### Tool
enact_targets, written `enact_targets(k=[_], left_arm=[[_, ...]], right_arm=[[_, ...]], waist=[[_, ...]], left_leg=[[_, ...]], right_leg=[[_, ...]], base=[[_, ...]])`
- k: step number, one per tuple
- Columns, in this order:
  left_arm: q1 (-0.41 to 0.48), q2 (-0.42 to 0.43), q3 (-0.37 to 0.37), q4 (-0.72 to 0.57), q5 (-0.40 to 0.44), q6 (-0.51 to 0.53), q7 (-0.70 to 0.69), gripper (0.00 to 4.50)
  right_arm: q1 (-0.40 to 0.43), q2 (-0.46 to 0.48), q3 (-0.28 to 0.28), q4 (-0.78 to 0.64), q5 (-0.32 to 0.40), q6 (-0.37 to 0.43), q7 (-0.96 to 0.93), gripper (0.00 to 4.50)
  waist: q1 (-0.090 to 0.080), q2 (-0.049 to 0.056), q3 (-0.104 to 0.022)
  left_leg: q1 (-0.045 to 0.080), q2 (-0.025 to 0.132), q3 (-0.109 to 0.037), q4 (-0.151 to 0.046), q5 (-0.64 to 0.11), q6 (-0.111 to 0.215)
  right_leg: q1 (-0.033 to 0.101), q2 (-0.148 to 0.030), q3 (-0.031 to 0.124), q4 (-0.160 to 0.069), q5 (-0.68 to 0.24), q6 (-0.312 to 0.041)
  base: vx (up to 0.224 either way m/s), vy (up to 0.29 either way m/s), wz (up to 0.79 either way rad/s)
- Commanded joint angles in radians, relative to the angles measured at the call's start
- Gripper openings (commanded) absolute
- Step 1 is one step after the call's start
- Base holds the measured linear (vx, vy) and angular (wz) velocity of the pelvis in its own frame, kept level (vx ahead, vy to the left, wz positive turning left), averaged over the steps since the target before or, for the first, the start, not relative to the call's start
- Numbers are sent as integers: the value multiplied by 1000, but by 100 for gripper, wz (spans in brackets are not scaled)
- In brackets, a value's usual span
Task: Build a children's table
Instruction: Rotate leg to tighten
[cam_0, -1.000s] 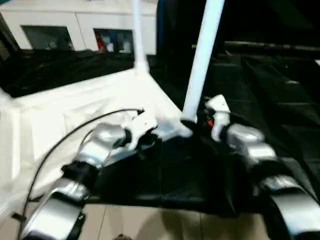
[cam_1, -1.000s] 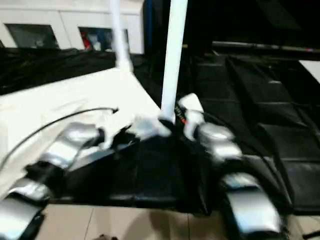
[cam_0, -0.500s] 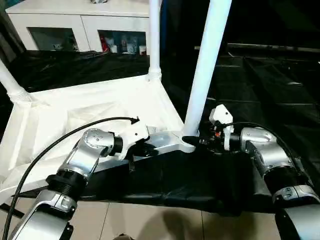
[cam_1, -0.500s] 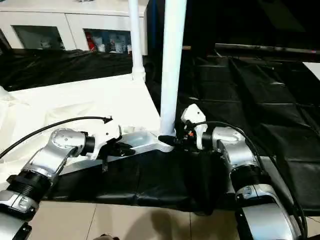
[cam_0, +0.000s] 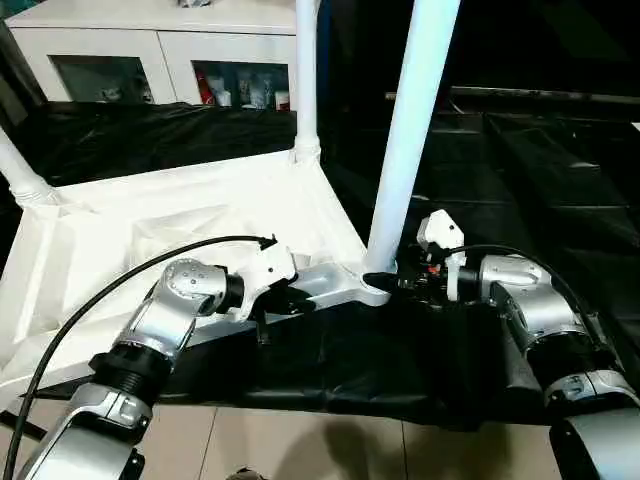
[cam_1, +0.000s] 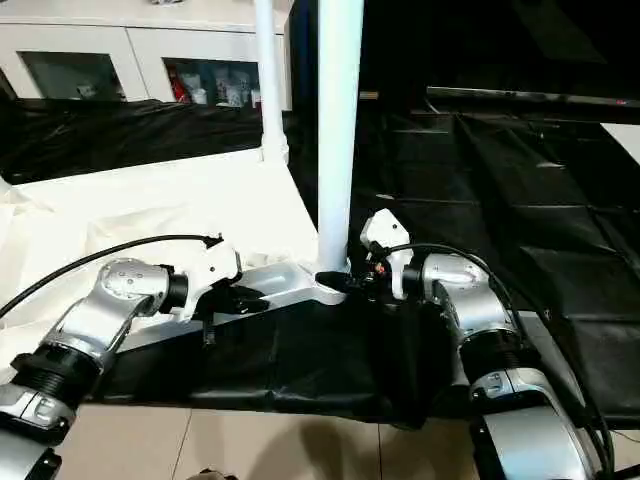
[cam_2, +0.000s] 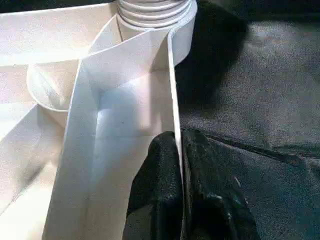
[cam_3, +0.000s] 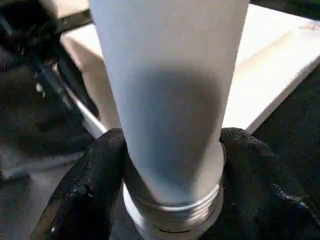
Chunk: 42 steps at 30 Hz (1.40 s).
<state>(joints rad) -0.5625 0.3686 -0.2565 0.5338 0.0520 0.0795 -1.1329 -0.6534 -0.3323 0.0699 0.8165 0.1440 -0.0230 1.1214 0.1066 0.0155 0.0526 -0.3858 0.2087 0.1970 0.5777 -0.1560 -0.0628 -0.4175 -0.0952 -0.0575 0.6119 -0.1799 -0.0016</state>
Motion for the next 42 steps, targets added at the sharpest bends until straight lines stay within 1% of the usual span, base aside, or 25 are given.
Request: enact_targets(k=[1,3,6,11,15,17,19,20,22,23,24,25,26,27,28,29,30,31,32,33,34,35,38,41,42], left_arm=[[0,-32,10,-55,-87,-50,-41,0],[2,-32,10,-57,-87,-48,-41,0],[3,-31,12,-59,-87,-44,-44,0],[3,-27,17,-60,-85,-42,-47,0],[1,-30,21,-52,-79,-38,-32,0],[-10,-38,24,-30,-55,-20,17,0],[-11,-38,24,-29,-54,-19,19,0],[-19,-45,28,-16,-46,-11,45,0],[-59,-83,40,37,-24,19,135,0],[-84,-109,43,64,-8,45,191,0],[-91,-118,44,72,-4,54,206,0],[-97,-125,44,79,-1,62,218,0],[-118,-150,47,102,8,87,264,0],[-142,-178,51,129,17,118,319,0],[-160,-200,55,151,24,142,366,0],[-186,-233,59,182,38,169,441,0],[-187,-234,59,184,39,171,445,0],[-200,-258,57,195,44,186,471,0],[-204,-268,56,200,46,190,480,0],[-210,-281,54,204,48,195,488,0],[-213,-289,53,206,50,197,494,0],[-217,-297,50,206,52,203,500,0],[-215,-300,46,197,49,216,496,0],[-210,-296,44,198,45,218,495,0],[-209,-293,44,201,43,217,498,0]], right_arm=[[6,6,-12,20,8,22,-17,266],[8,15,-37,37,42,60,-9,266],[15,17,-48,61,60,96,3,265],[31,20,-40,81,44,92,-3,263],[31,30,-45,118,23,91,-85,262],[25,50,-59,157,3,78,-218,262],[25,50,-59,158,2,78,-222,262],[23,60,-66,170,-1,76,-270,262],[10,109,-94,215,-10,75,-465,261],[1,140,-110,241,-11,75,-572,261],[-4,149,-115,250,-11,75,-605,261],[-7,157,-120,257,-11,75,-632,261],[-21,182,-136,277,-3,82,-705,261],[-40,210,-150,300,4,86,-787,261],[-57,231,-159,318,9,88,-846,261],[-83,264,-176,345,26,93,-924,261],[-85,265,-177,347,27,93,-928,261],[-107,290,-186,365,34,92,-981,261],[-116,300,-188,372,35,91,-996,261],[-131,315,-193,382,37,90,-1022,261],[-140,325,-196,389,39,90,-1038,261],[-153,337,-203,398,41,93,-1057,261],[-169,353,-209,411,38,93,-1079,261],[-179,361,-210,424,31,85,-1085,261],[-183,364,-212,428,29,81,-1084,261]], waist=[[0,-19,-73],[0,-18,-73],[0,-18,-74],[2,-16,-75],[1,-15,-74],[-4,-14,-72],[-12,-14,-68],[-17,-13,-67],[-24,-12,-63],[-28,-12,-62],[-31,-13,-63],[-31,-12,-63],[-32,-10,-63],[-37,-11,-58],[-39,-3,-57],[-43,-5,-58],[-42,-6,-58],[-43,-4,-58],[-45,-4,-57],[-44,-7,-58],[-44,-7,-59],[-44,-12,-60],[-44,-9,-62],[-44,-12,-61],[-44,-12,-61]], left_leg=[[15,20,-4,-52,-183,73],[16,20,-4,-52,-183,72],[15,19,-4,-51,-178,74],[16,20,-4,-51,-181,67],[16,20,-5,-52,-186,62],[16,19,-6,-54,-204,51],[19,18,-8,-59,-241,32],[20,20,-9,-61,-270,21],[23,17,-10,-64,-294,9],[26,15,-12,-66,-314,-10],[26,14,-16,-69,-326,-23],[26,15,-17,-70,-332,-27],[32,14,-16,-68,-353,-24],[34,12,-15,-68,-380,-25],[36,9,-18,-70,-404,-35],[36,9,-18,-70,-414,-39],[44,10,-19,-69,-433,-42],[41,9,-21,-70,-443,-38],[40,8,-21,-71,-452,-36],[42,6,-21,-71,-462,-34],[41,6,-22,-71,-461,-28],[36,7,-22,-73,-451,-22],[33,8,-22,-75,-433,-20],[33,8,-20,-76,-431,-16],[33,8,-19,-76,-432,-15]], right_leg=[[54,-39,30,-62,-155,-237],[55,-39,30,-62,-154,-238],[55,-38,30,-60,-142,-243],[55,-40,30,-60,-146,-243],[54,-40,29,-61,-154,-242],[53,-41,29,-63,-178,-238],[51,-42,29,-69,-231,-227],[50,-43,31,-73,-272,-215],[44,-41,33,-79,-308,-206],[43,-43,33,-83,-353,-192],[45,-44,31,-85,-377,-181],[45,-44,31,-85,-381,-177],[40,-43,32,-91,-390,-173],[34,-42,34,-96,-416,-169],[34,-42,32,-99,-450,-162],[35,-41,31,-100,-460,-157],[29,-42,30,-106,-480,-149],[31,-41,29,-107,-468,-145],[30,-40,29,-108,-469,-143],[29,-38,27,-110,-477,-134],[30,-40,28,-111,-470,-132],[33,-40,28,-109,-458,-131],[36,-40,29,-106,-424,-136],[36,-39,30,-104,-405,-140],[35,-40,30,-105,-407,-141]], base=[[0,0,0],[0,0,0],[0,0,0],[0,0,0],[0,0,0],[0,0,0],[0,0,0],[0,0,0],[0,0,0],[0,0,0],[0,0,0],[0,0,0],[0,0,0],[0,0,0],[0,0,0],[0,0,0],[0,0,0],[0,0,0],[0,0,0],[0,0,0],[0,0,0],[0,0,0],[0,0,0],[0,0,0],[0,0,0]])
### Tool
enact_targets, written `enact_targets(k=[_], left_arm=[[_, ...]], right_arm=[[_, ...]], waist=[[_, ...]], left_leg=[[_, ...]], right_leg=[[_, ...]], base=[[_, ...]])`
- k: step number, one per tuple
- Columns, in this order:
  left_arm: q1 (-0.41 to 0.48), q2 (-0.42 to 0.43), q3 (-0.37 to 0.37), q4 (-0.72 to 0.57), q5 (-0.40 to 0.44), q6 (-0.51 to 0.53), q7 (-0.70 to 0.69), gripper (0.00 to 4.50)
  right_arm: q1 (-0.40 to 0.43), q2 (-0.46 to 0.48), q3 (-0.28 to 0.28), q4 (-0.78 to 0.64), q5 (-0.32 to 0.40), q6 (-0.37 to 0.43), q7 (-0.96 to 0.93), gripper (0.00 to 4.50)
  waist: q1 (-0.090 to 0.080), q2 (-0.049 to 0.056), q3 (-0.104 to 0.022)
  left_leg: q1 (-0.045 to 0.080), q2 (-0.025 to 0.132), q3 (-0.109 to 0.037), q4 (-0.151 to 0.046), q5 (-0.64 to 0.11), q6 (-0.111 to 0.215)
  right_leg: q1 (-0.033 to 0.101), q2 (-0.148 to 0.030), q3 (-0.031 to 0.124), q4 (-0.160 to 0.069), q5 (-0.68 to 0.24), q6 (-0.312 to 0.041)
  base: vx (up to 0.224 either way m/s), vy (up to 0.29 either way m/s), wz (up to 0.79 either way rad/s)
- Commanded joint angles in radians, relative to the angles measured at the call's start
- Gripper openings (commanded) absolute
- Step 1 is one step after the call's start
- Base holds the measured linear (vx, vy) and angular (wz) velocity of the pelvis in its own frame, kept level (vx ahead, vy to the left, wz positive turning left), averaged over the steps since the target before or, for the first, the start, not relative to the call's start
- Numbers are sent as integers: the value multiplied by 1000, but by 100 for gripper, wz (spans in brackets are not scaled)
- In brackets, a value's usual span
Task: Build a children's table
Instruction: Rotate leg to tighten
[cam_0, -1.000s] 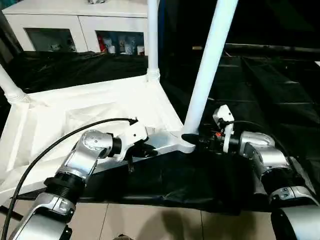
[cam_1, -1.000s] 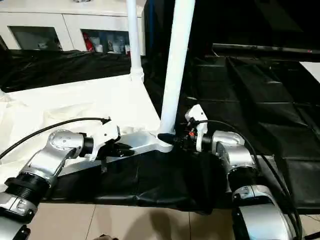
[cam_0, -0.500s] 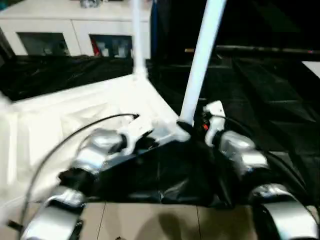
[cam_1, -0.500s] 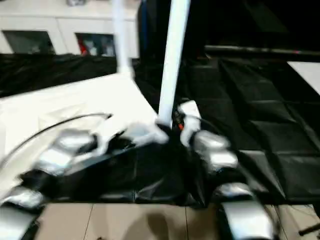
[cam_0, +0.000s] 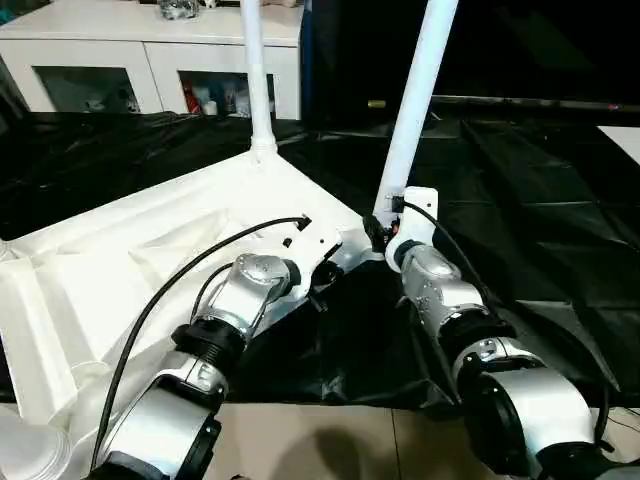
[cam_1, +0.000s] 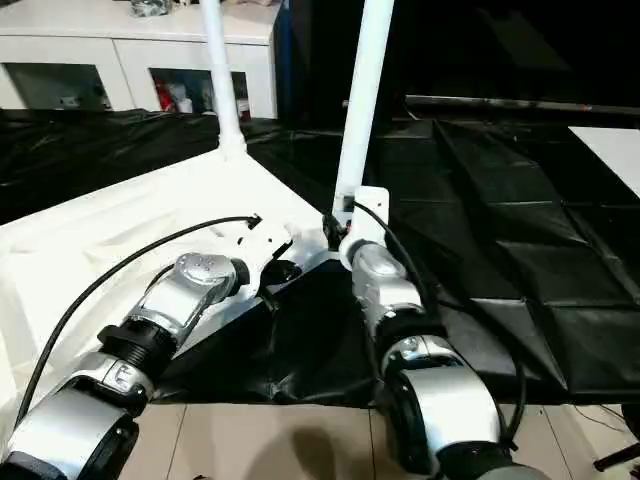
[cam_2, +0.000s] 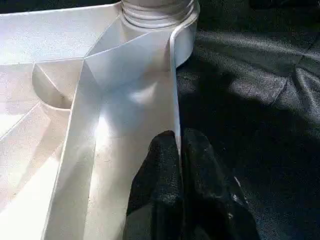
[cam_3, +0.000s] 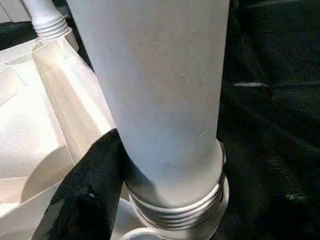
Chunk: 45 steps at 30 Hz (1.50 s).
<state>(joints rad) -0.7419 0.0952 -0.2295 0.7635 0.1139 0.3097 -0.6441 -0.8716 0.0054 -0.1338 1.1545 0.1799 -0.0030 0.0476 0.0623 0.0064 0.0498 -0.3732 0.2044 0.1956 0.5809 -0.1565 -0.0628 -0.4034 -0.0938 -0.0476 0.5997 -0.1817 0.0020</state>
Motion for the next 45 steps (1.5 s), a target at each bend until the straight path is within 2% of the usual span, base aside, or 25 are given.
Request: enact_targets(k=[1,5,6,8,12,15,16,17,19,20,21,22,26,27,28,30,32,33,35,36,37,38,40,44,45], left_arm=[[-30,-19,17,-28,-19,-13,9,0],[-31,-14,17,-28,-23,-17,5,0],[-28,-10,15,-32,-23,-26,-4,0],[-25,-7,14,-36,-23,-29,-8,0],[-11,16,6,-54,-22,-55,-36,0],[4,44,-1,-83,-26,-64,-75,0],[7,50,-1,-88,-27,-64,-81,0],[10,57,-1,-93,-26,-68,-88,0],[22,82,-6,-107,-32,-95,-132,0],[27,91,-8,-112,-35,-111,-150,0],[34,103,-9,-121,-43,-116,-179,0],[39,109,-10,-127,-47,-118,-196,0],[60,151,-17,-151,-63,-136,-274,0],[71,168,-19,-159,-73,-163,-315,0],[77,175,-18,-165,-82,-173,-338,0],[100,195,-17,-196,-115,-214,-418,0],[117,211,-21,-227,-137,-241,-476,0],[123,218,-22,-237,-143,-246,-493,0],[129,230,-20,-247,-145,-245,-503,0],[130,231,-18,-247,-147,-244,-504,47],[131,231,-14,-247,-148,-245,-503,58],[131,232,-11,-247,-149,-248,-506,58],[132,238,-21,-251,-146,-221,-526,65],[113,238,-40,-214,-99,-240,-501,65],[108,241,-47,-206,-89,-236,-505,65]], right_arm=[[35,26,-8,90,-8,60,-11,261],[27,21,2,91,-24,18,14,261],[21,13,3,84,-28,-10,31,296],[18,7,-2,77,-24,-27,44,331],[14,-24,5,39,-27,-77,110,365],[19,-60,4,-7,-21,-107,211,385],[24,-70,6,-22,-19,-110,240,396],[30,-80,10,-40,-16,-109,274,417],[66,-123,40,-120,-10,-77,402,422],[80,-139,53,-148,-11,-65,448,433],[102,-163,74,-189,-13,-51,506,433],[115,-178,86,-213,-15,-45,540,443],[174,-265,142,-323,-25,-4,718,443],[197,-298,160,-372,-17,22,792,443],[211,-316,169,-400,-10,42,834,443],[240,-355,195,-461,-4,73,914,443],[249,-371,203,-480,-2,85,942,443],[252,-377,205,-489,2,92,954,443],[259,-387,208,-509,6,107,971,443],[261,-389,208,-515,8,114,975,450],[264,-392,208,-523,7,122,978,450],[268,-394,208,-535,7,133,982,450],[275,-397,211,-549,4,143,988,450],[288,-399,214,-570,0,155,993,450],[290,-400,214,-574,-1,157,993,450]], waist=[[-1,-4,-57],[-2,-3,-55],[-1,-3,-56],[-2,-3,-56],[2,-2,-60],[7,-4,-70],[7,-3,-73],[10,-3,-73],[15,-1,-73],[18,-4,-73],[21,-5,-75],[24,-4,-75],[32,-3,-76],[34,2,-75],[35,-2,-74],[35,-2,-70],[35,-3,-66],[37,-2,-67],[40,-3,-64],[41,-3,-63],[44,-4,-64],[50,-1,-64],[50,-3,-64],[44,-5,-67],[45,-2,-69]], left_leg=[[22,12,-18,-79,-438,-15],[22,12,-18,-80,-448,-17],[22,12,-19,-80,-445,-17],[21,13,-19,-81,-443,-14],[17,15,-15,-81,-404,-6],[10,18,-11,-74,-320,20],[3,17,-9,-70,-277,35],[2,17,-6,-67,-250,49],[-1,17,-5,-64,-217,68],[-2,19,-5,-62,-194,81],[-3,18,-5,-61,-182,85],[0,19,-3,-58,-162,92],[1,22,-2,-56,-151,97],[2,22,-1,-55,-158,96],[2,23,-1,-57,-177,97],[2,24,-1,-59,-204,88],[3,26,-1,-64,-237,71],[8,26,-1,-64,-257,55],[8,27,-1,-67,-267,41],[9,27,-1,-67,-272,39],[12,26,-1,-67,-273,34],[13,29,-2,-67,-271,26],[11,29,-2,-68,-269,22],[4,23,-4,-66,-247,27],[6,23,-4,-64,-232,30]], right_leg=[[20,-41,20,-94,-417,-143],[17,-43,20,-99,-449,-132],[18,-44,20,-99,-449,-131],[19,-43,20,-99,-443,-132],[24,-42,22,-92,-360,-158],[33,-43,24,-79,-247,-192],[37,-42,23,-73,-205,-206],[35,-41,23,-70,-172,-217],[39,-39,21,-66,-127,-227],[42,-38,21,-61,-88,-233],[45,-37,20,-58,-68,-238],[42,-36,21,-54,-38,-250],[46,-34,19,-48,-5,-269],[44,-33,19,-48,-10,-274],[47,-33,19,-51,-30,-269],[44,-36,20,-57,-81,-264],[41,-39,22,-63,-152,-249],[37,-40,23,-67,-193,-242],[34,-40,25,-68,-226,-230],[32,-40,25,-70,-240,-224],[31,-41,26,-71,-255,-217],[30,-43,27,-71,-256,-218],[30,-39,26,-66,-233,-223],[36,-37,27,-63,-202,-208],[36,-38,27,-61,-182,-210]], base=[[0,0,0],[0,0,0],[0,0,0],[0,0,0],[0,0,0],[0,0,0],[0,0,0],[0,0,0],[0,0,0],[0,0,0],[0,0,0],[0,0,0],[0,0,0],[0,0,0],[0,0,0],[0,0,0],[0,0,0],[0,0,0],[0,0,0],[0,0,0],[0,0,0],[0,0,0],[0,0,0],[0,0,0],[0,0,0]])
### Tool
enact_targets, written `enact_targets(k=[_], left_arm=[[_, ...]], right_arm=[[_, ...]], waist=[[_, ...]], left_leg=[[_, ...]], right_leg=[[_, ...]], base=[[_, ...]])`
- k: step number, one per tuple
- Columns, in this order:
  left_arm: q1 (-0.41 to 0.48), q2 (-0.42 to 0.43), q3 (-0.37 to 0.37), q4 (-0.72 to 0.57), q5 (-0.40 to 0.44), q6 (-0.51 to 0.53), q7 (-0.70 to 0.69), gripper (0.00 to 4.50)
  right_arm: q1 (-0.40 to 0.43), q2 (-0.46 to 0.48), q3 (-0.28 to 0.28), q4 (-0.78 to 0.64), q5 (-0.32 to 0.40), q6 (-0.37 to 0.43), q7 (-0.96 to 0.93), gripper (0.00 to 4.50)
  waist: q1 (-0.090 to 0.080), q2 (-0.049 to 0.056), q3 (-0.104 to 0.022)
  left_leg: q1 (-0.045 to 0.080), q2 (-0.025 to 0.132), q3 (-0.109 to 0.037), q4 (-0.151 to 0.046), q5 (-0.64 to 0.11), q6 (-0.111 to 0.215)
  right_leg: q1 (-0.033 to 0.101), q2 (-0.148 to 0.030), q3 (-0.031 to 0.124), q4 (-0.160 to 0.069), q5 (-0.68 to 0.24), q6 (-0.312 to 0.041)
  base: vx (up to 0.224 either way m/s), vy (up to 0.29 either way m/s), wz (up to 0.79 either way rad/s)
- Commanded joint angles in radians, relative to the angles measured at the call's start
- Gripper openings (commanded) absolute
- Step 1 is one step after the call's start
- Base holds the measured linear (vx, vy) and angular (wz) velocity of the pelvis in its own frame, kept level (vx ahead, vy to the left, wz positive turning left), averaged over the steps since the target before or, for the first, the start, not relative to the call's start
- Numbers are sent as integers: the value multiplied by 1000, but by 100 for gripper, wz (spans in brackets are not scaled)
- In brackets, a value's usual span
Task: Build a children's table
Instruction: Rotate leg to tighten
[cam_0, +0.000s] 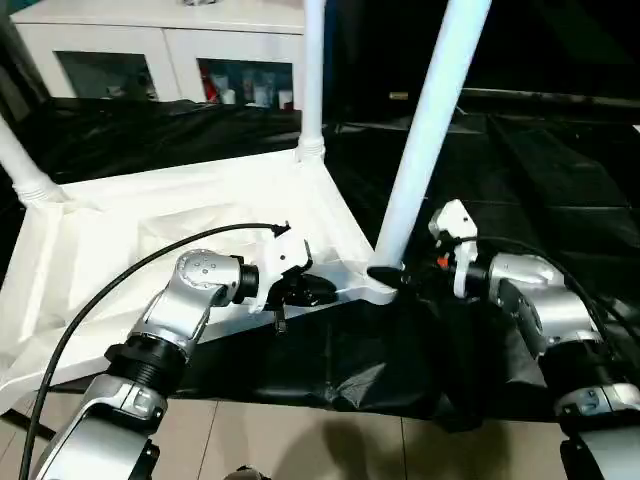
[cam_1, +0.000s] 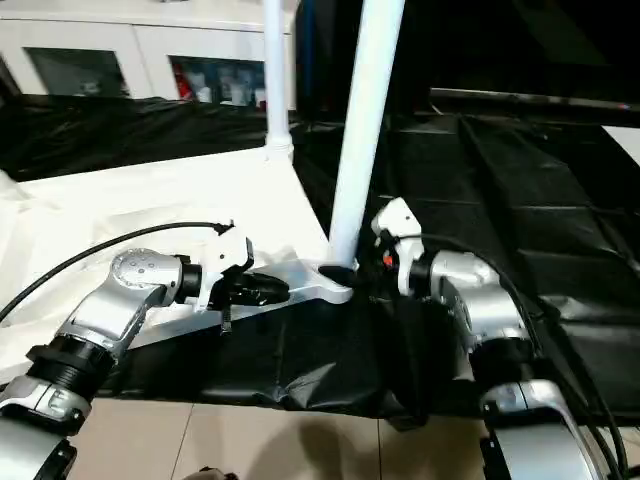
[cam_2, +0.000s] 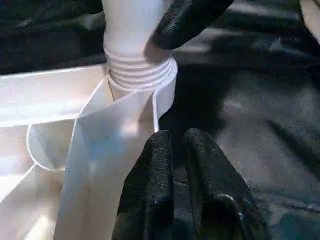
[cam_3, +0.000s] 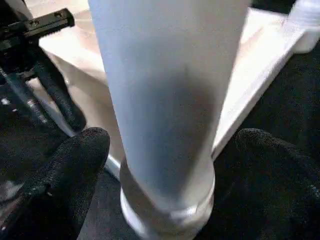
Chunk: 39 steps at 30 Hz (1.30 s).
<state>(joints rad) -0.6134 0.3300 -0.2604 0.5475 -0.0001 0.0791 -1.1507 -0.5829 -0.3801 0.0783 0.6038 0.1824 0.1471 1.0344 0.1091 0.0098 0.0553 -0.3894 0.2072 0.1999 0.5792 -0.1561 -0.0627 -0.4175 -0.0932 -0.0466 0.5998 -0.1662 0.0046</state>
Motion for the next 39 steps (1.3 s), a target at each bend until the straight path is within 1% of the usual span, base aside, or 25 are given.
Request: enact_targets(k=[1,2,3,5,6,9,12,14,17,18,19,20,23,26,27,29,31,32,33,35,36,38,39], left_arm=[[-23,8,-19,14,29,-3,0,65],[-27,11,-26,19,39,1,-4,65],[-35,13,-30,33,53,2,9,65],[-45,19,-40,54,68,-11,34,65],[-48,20,-41,62,72,-18,48,65],[-52,14,-29,72,67,-32,68,65],[-54,9,-16,73,58,-31,74,65],[-55,8,-9,74,54,-21,76,94],[-55,8,-6,78,52,-9,83,106],[-56,9,-11,86,59,-20,90,120],[-57,9,-14,93,66,-24,104,120],[-58,9,-17,100,73,-30,118,143],[-58,7,-17,102,68,-23,109,143],[-59,11,-25,108,72,-5,92,143],[-58,13,-26,109,72,-4,88,143],[-57,15,-27,110,70,0,81,106],[-54,17,-27,109,64,9,73,106],[-51,21,-29,106,57,19,58,75],[-47,23,-32,100,55,22,49,75],[-40,25,-32,91,47,33,37,60],[-36,28,-34,83,45,40,27,54],[-35,30,-36,81,47,41,26,30],[-35,31,-37,82,50,39,28,19]], right_arm=[[3,-15,2,-26,-3,8,7,450],[6,-17,4,-30,-5,6,6,450],[8,-18,5,-33,-6,6,6,450],[14,-21,7,-43,-7,7,2,450],[17,-21,7,-49,-6,11,2,450],[26,-23,6,-66,-3,20,5,450],[34,-23,6,-75,-2,21,2,450],[36,-22,7,-77,-1,22,0,450],[36,-18,8,-77,-1,21,-5,450],[38,-16,8,-81,-1,22,-9,450],[41,-14,7,-86,0,23,-12,450],[45,-12,6,-94,2,26,-16,450],[49,-11,6,-100,2,29,-18,450],[54,-8,7,-101,1,27,-22,450],[54,-7,7,-100,1,27,-23,450],[52,-5,7,-98,1,27,-26,450],[50,-2,6,-95,1,26,-31,450],[49,0,6,-96,1,27,-34,450],[49,1,6,-95,0,27,-35,450],[47,3,6,-85,-3,22,-38,450],[45,4,7,-82,-5,21,-39,450],[44,4,7,-81,-5,21,-41,450],[43,5,9,-80,-6,20,-42,450]], waist=[[-3,-5,-76],[-2,-2,-76],[-4,-5,-76],[-4,-6,-75],[-6,-3,-75],[-7,-5,-75],[-8,-5,-74],[-8,-5,-73],[-9,-4,-74],[-9,-3,-74],[-10,-3,-74],[-10,-3,-74],[-10,-2,-75],[-10,3,-74],[-11,2,-73],[-13,2,-73],[-14,1,-74],[-14,1,-73],[-14,1,-73],[-17,0,-74],[-16,1,-73],[-16,1,-75],[-16,0,-75]], left_leg=[[21,19,-8,-61,-223,32],[21,20,-8,-61,-221,32],[21,20,-8,-60,-218,34],[21,19,-7,-59,-222,36],[22,18,-8,-59,-230,35],[21,19,-8,-59,-230,35],[23,19,-8,-60,-250,31],[24,19,-8,-60,-258,28],[24,19,-9,-60,-257,26],[24,19,-9,-60,-258,26],[23,18,-9,-60,-255,26],[23,18,-9,-60,-254,26],[23,18,-10,-60,-255,26],[25,19,-11,-60,-267,22],[25,18,-10,-61,-274,18],[25,18,-11,-61,-284,15],[25,18,-11,-61,-283,15],[24,18,-11,-61,-283,15],[24,18,-11,-61,-283,15],[23,18,-12,-62,-278,17],[25,18,-11,-61,-278,17],[24,18,-11,-60,-266,19],[23,18,-11,-61,-265,21]], right_leg=[[51,-38,26,-59,-181,-218],[51,-38,26,-59,-175,-220],[52,-37,25,-58,-163,-224],[52,-37,25,-58,-162,-226],[52,-37,25,-60,-170,-224],[53,-37,25,-60,-168,-227],[52,-38,25,-63,-204,-226],[51,-38,25,-65,-215,-225],[51,-38,25,-64,-216,-224],[50,-38,25,-65,-216,-224],[51,-37,25,-64,-211,-223],[51,-37,25,-64,-207,-224],[52,-37,24,-63,-199,-222],[50,-37,25,-64,-206,-227],[50,-37,25,-64,-211,-227],[50,-37,25,-65,-217,-227],[51,-38,25,-65,-219,-227],[51,-38,25,-65,-218,-228],[51,-38,25,-65,-218,-228],[52,-38,24,-63,-217,-227],[50,-38,25,-64,-216,-231],[52,-38,25,-61,-193,-237],[52,-37,25,-61,-189,-238]], base=[[0,0,0],[0,0,0],[0,0,0],[0,0,0],[0,0,0],[0,0,0],[0,0,0],[0,0,0],[0,0,0],[0,0,0],[0,0,0],[0,0,0],[0,0,0],[0,0,0],[0,0,0],[0,0,0],[0,0,0],[0,0,0],[0,0,0],[0,0,0],[0,0,0],[0,0,0],[0,0,0]])
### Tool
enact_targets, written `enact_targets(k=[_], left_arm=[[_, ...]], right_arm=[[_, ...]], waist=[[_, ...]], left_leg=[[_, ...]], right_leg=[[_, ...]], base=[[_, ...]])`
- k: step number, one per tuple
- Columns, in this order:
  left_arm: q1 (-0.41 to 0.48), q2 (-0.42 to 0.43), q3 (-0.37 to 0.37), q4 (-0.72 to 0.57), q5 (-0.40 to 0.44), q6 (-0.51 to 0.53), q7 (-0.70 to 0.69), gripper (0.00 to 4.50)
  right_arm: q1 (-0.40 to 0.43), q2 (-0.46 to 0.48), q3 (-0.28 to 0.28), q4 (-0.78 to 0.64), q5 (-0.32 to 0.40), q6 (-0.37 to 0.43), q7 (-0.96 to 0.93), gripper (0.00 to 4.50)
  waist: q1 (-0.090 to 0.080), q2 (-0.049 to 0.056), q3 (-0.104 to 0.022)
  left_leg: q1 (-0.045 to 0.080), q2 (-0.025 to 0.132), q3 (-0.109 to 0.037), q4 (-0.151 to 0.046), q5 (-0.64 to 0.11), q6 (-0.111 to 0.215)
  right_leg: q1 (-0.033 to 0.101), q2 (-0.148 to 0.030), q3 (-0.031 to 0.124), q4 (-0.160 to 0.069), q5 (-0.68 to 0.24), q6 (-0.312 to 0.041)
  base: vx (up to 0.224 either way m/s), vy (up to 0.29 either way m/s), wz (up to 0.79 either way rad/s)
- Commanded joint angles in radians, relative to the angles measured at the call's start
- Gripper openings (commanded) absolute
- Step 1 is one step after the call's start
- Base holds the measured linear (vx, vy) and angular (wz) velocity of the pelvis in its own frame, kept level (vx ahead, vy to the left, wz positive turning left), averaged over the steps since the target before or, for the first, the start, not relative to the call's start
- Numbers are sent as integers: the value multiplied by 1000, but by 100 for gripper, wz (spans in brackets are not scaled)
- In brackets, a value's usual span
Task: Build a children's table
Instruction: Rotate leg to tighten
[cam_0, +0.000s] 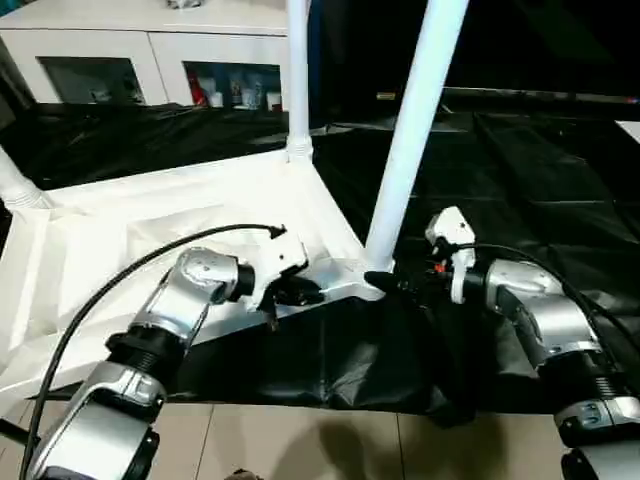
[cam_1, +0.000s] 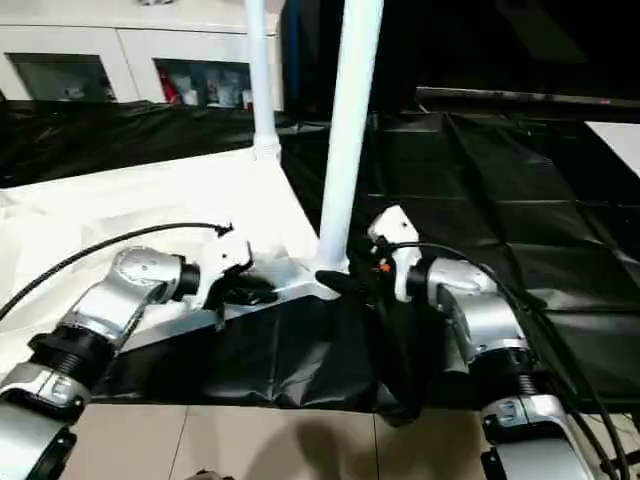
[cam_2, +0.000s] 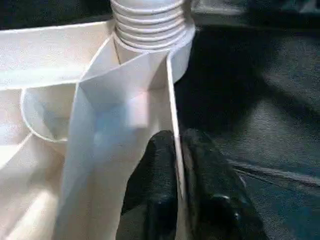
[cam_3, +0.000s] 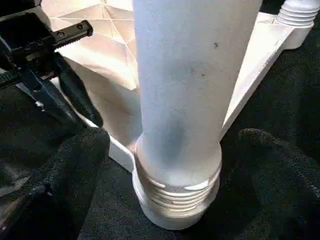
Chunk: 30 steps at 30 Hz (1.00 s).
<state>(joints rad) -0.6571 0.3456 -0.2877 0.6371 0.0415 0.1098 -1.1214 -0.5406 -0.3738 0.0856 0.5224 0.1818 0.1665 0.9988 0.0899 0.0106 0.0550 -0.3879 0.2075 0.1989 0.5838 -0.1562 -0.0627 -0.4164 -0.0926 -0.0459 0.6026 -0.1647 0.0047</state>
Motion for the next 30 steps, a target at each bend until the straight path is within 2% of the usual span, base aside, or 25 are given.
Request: enact_targets(k=[1,6,10,11,18,23,24,28,30], left_arm=[[8,15,-9,-8,8,9,-2,13],[7,15,-3,-5,13,6,12,2],[3,17,-4,3,19,-28,21,2],[6,22,-12,4,26,-63,15,2],[27,31,-28,-26,20,-98,-14,2],[31,32,-27,-22,21,-103,-18,2],[31,33,-27,-20,22,-105,-17,0],[35,39,-26,-19,24,-107,-15,0],[37,40,-26,-22,23,-105,-16,0]], right_arm=[[1,-1,1,1,-5,1,-7,450],[-4,4,1,9,-10,-6,-14,450],[-9,8,9,23,-27,-23,-32,450],[-8,9,19,33,-40,-40,-36,450],[-21,29,38,70,-63,-68,-55,450],[-54,63,21,125,-54,-81,-76,450],[-56,65,19,131,-51,-82,-75,432],[-64,74,14,147,-44,-89,-72,418],[-67,76,14,155,-45,-95,-71,392]], waist=[[3,0,-75],[5,2,-73],[5,2,-72],[5,2,-72],[3,1,-75],[3,4,-74],[2,4,-73],[5,2,-74],[4,2,-74]], left_leg=[[22,18,-11,-65,-262,21],[26,18,-9,-65,-284,19],[25,18,-12,-68,-302,5],[24,18,-13,-68,-303,3],[22,19,-11,-66,-275,12],[26,20,-11,-67,-296,4],[25,20,-11,-68,-300,3],[24,20,-11,-68,-288,6],[24,20,-11,-67,-282,6]], right_leg=[[52,-38,24,-63,-184,-239],[48,-39,25,-67,-214,-236],[47,-40,24,-70,-250,-222],[47,-40,24,-71,-252,-220],[49,-39,24,-62,-194,-231],[47,-39,25,-64,-214,-236],[47,-39,25,-64,-214,-237],[48,-40,25,-61,-201,-234],[49,-40,25,-61,-193,-237]], base=[[0,0,0],[0,0,0],[0,0,0],[0,0,0],[0,0,0],[0,0,0],[0,0,0],[0,0,0],[0,0,0]])
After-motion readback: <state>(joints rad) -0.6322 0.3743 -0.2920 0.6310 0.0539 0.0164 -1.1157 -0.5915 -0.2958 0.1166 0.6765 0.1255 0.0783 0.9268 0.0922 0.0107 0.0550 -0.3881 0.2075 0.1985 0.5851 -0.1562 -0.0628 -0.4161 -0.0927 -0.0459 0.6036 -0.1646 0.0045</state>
